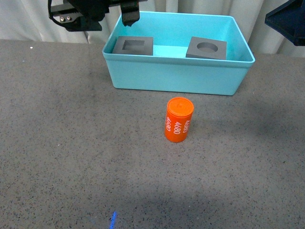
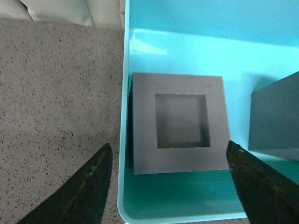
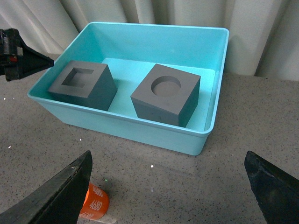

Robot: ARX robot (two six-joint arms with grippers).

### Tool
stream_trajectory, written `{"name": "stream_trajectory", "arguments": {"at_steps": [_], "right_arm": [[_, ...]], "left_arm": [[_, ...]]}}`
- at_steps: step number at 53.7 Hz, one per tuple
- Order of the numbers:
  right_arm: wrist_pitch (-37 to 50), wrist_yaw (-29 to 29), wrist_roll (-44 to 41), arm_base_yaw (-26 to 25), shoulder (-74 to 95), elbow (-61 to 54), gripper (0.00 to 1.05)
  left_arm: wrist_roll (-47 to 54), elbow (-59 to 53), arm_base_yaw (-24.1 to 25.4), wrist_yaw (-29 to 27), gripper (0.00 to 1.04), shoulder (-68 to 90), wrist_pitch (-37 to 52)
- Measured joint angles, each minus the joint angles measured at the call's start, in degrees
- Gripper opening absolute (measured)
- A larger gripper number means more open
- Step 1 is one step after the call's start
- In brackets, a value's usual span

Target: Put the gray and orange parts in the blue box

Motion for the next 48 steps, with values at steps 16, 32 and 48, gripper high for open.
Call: {"name": "stream_trajectory", "arguments": {"at_steps": [16, 32, 48], "right_arm": [[0.0, 0.0, 0.0, 0.0, 0.0, 0.0, 0.95], [0.0, 0.0, 0.0, 0.0, 0.0, 0.0, 0.95], [0.0, 0.0, 0.0, 0.0, 0.0, 0.0, 0.95]], "left_arm": [[-1.5, -16.9, 1.2, -2.2, 0.98, -17.2, 14.9], [-1.0, -43.9, 6.3, -2.6, 0.98, -38.6, 28.9], [0.1, -66.9, 10.2, -3.5, 0.98, -60.3, 32.2]]}}
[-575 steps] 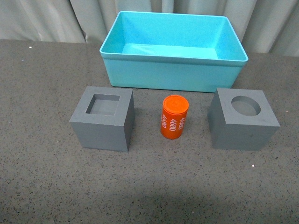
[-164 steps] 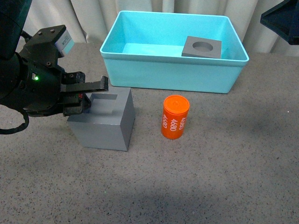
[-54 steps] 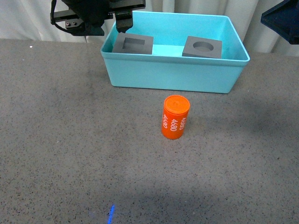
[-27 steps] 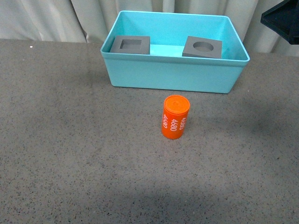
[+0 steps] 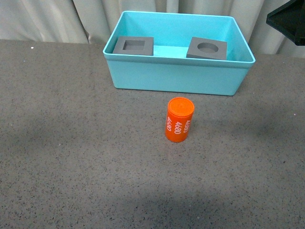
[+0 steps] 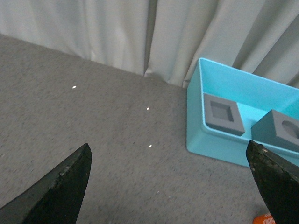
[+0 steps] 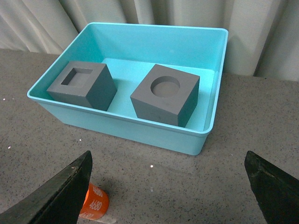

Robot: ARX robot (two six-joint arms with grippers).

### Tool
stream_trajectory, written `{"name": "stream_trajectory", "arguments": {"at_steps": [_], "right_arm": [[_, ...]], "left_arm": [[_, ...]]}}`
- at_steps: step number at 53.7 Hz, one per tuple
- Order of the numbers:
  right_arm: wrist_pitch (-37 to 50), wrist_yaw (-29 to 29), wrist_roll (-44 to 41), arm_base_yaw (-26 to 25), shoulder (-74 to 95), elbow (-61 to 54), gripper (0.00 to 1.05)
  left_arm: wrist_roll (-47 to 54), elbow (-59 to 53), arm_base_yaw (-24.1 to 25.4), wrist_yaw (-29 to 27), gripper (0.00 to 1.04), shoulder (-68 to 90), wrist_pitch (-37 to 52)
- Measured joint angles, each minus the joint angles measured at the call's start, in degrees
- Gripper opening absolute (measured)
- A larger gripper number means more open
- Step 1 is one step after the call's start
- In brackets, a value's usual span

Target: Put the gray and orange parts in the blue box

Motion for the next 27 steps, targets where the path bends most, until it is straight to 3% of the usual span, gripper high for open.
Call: {"name": "stream_trajectory", "arguments": {"at_steps": [10, 27], "right_arm": [[0.0, 0.0, 0.0, 0.0, 0.0, 0.0, 0.95], [0.0, 0.0, 0.0, 0.0, 0.0, 0.0, 0.95]], "left_arm": [[1.5, -9.6, -0.2, -1.2, 0.98, -11.9, -3.8], [-0.2, -15.8, 2.2, -0.6, 0.98, -27.0, -14.0]]}}
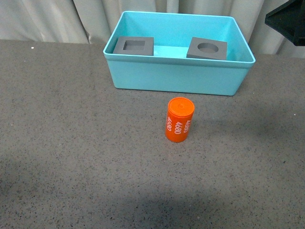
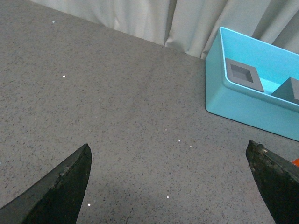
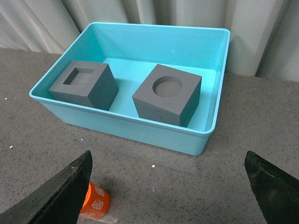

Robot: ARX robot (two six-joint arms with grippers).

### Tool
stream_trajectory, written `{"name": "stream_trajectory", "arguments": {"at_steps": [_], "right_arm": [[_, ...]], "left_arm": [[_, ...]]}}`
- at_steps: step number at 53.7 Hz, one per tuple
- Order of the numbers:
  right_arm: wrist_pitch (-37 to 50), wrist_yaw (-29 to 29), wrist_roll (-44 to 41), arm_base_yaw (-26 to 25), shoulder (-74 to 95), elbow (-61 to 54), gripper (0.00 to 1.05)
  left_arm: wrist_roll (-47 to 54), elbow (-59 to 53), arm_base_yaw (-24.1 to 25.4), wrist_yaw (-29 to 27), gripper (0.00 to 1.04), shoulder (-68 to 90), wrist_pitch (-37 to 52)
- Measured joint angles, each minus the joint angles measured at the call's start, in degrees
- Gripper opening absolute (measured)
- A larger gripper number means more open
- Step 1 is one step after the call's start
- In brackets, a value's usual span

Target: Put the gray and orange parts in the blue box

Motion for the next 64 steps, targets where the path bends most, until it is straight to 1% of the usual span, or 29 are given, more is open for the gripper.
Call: {"name": "stream_trajectory", "arguments": {"at_steps": [4, 8, 9, 10, 11, 13, 15, 18, 23, 24, 26, 29, 30, 34, 35, 52, 56, 64], "right_arm": [[0.0, 0.0, 0.0, 0.0, 0.0, 0.0, 0.95], [0.0, 0.0, 0.0, 0.0, 0.0, 0.0, 0.95], [0.0, 0.0, 0.0, 0.0, 0.0, 0.0, 0.95], [0.0, 0.0, 0.0, 0.0, 0.0, 0.0, 0.95], [0.0, 0.0, 0.0, 0.0, 0.0, 0.0, 0.95], [0.0, 0.0, 0.0, 0.0, 0.0, 0.0, 0.95], [0.0, 0.0, 0.0, 0.0, 0.0, 0.0, 0.95], [0.0, 0.0, 0.0, 0.0, 0.0, 0.0, 0.95], [0.0, 0.0, 0.0, 0.0, -0.1, 0.0, 0.95], [0.0, 0.0, 0.0, 0.0, -0.1, 0.0, 0.95], [0.0, 0.0, 0.0, 0.0, -0.2, 0.0, 0.95], [0.0, 0.0, 0.0, 0.0, -0.2, 0.0, 0.95], [0.0, 0.0, 0.0, 0.0, -0.2, 0.0, 0.95], [0.0, 0.0, 0.0, 0.0, -0.2, 0.0, 0.95], [0.0, 0.0, 0.0, 0.0, -0.2, 0.0, 0.95], [0.0, 0.0, 0.0, 0.0, -0.2, 0.0, 0.95], [0.0, 0.0, 0.0, 0.0, -0.2, 0.0, 0.95], [0.0, 0.0, 0.0, 0.0, -0.2, 0.0, 0.95]], "left_arm": [[-0.4, -1.0, -1.4, -1.4, 0.98, -4.5, -4.0], [-0.3, -1.2, -2.3, -3.0, 0.98, -6.3, -5.7], [0.0, -1.3, -2.3, -2.7, 0.98, -6.5, -5.6], [1.1, -2.0, -1.5, -0.9, 0.95, -6.8, -3.4], [3.4, -3.8, 0.2, 3.0, 0.9, -7.4, 1.5], [7.7, -4.8, 2.1, 7.0, 0.81, -8.2, 7.5], [10.2, -4.8, 2.9, 7.5, 0.71, -9.9, 9.9], [11.8, -4.8, 3.0, 7.9, 0.64, -11.6, 9.5], [13.5, -4.8, 3.0, 8.1, 0.48, -13.7, 7.3], [13.6, -4.8, 3.0, 8.2, 0.46, -13.9, 7.1], [13.9, -4.8, 3.0, 8.2, 0.39, -14.8, 6.2], [14.3, -4.8, 3.1, 8.1, 0.25, -16.6, 4.4], [14.3, -4.8, 3.1, 8.1, 0.23, -16.9, 4.1], [14.5, -4.8, 3.1, 8.2, 0.08, -18.6, 2.5], [14.4, -4.8, 3.1, 8.2, 0.03, -19.3, 1.9], [14.9, -4.8, 3.1, 8.2, 0.04, -25.2, -4.2], [14.9, -4.7, 3.1, 8.3, 0.04, -32.1, -13.0], [14.9, -4.7, 3.1, 8.3, 0.04, -35.0, -14.4]]}}
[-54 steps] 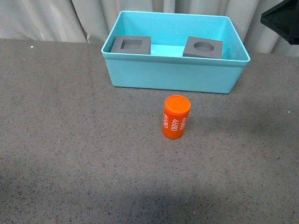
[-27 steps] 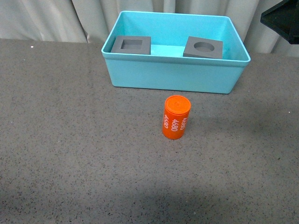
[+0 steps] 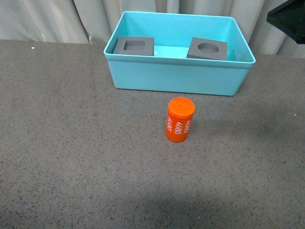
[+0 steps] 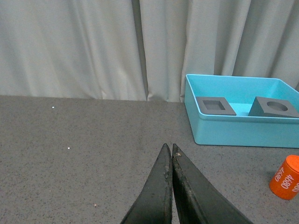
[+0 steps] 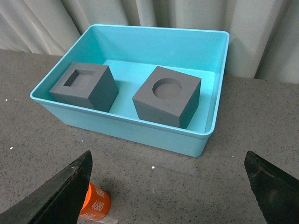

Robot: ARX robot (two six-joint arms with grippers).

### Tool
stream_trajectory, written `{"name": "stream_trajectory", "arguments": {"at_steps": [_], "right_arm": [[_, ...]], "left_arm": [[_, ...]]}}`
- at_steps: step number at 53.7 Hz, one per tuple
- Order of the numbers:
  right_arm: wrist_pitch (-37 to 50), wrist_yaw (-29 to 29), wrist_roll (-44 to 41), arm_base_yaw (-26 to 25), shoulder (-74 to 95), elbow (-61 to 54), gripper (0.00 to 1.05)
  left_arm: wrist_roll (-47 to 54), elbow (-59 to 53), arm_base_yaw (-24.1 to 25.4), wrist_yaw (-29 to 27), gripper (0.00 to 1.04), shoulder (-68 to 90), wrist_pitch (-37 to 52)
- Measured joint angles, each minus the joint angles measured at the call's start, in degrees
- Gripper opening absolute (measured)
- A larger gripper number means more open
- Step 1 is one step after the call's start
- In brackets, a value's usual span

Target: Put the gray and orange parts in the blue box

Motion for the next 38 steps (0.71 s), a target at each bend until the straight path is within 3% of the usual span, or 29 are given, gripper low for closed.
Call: {"name": "stream_trajectory", "arguments": {"at_steps": [4, 7, 12, 16, 33, 38], "right_arm": [[0.0, 0.0, 0.0, 0.0, 0.0, 0.0, 0.95], [0.0, 0.0, 0.0, 0.0, 0.0, 0.0, 0.95], [0.0, 0.2, -0.2, 0.0, 0.0, 0.0, 0.95], [-3.1, 4.4, -5.8, 1.2, -0.2, 0.3, 0.95], [-22.6, -3.7, -14.9, 8.3, 8.2, 11.0, 0.95], [-26.8, -4.5, -16.1, 9.7, 11.3, 13.5, 0.95]], "left_arm": [[0.0, 0.0, 0.0, 0.0, 0.04, 0.0, 0.0], [0.0, 0.0, 0.0, 0.0, 0.09, 0.0, 0.0], [0.0, 0.0, 0.0, 0.0, 0.27, 0.0, 0.0], [0.0, 0.0, 0.0, 0.0, 0.42, -0.1, 0.0], [0.0, 0.0, 0.0, 0.0, 0.96, -0.1, 0.0], [0.1, 0.0, 0.0, 0.0, 0.98, -0.1, 0.0]]}}
